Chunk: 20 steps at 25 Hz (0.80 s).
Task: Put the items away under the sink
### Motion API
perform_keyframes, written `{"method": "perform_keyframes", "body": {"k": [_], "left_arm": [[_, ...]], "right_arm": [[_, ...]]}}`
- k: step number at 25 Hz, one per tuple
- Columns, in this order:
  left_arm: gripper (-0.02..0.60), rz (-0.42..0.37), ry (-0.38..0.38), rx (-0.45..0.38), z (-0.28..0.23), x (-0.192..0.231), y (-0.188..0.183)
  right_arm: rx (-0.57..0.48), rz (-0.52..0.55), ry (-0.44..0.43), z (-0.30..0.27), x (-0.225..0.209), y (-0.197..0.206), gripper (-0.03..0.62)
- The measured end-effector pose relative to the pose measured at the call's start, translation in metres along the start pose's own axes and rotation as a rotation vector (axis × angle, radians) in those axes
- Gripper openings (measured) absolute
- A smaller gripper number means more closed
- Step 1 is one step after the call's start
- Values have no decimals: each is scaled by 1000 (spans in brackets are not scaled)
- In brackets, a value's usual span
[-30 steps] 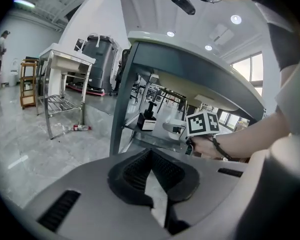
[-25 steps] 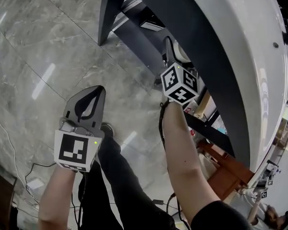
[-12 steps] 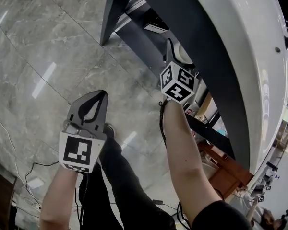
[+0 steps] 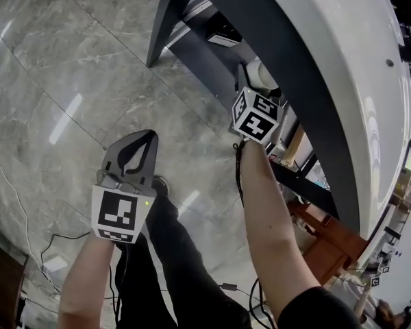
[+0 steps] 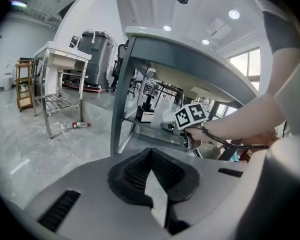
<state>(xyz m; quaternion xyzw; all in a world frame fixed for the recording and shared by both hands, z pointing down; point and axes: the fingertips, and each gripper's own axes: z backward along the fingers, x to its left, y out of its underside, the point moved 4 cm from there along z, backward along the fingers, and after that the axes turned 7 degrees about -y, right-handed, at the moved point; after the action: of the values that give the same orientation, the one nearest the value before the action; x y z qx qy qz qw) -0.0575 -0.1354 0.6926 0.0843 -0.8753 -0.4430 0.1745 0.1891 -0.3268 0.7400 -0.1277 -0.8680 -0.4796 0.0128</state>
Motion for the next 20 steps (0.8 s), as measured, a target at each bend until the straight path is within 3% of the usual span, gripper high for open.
{"method": "perform_keyframes", "body": {"k": [13, 20], "left_arm": [[9, -46, 17, -14, 83, -8, -23], [9, -69, 67, -31, 174, -39, -60]], "right_arm": [[-21, -169, 8, 111, 42, -4, 410], [-41, -250, -105, 224, 95, -32, 407]]}}
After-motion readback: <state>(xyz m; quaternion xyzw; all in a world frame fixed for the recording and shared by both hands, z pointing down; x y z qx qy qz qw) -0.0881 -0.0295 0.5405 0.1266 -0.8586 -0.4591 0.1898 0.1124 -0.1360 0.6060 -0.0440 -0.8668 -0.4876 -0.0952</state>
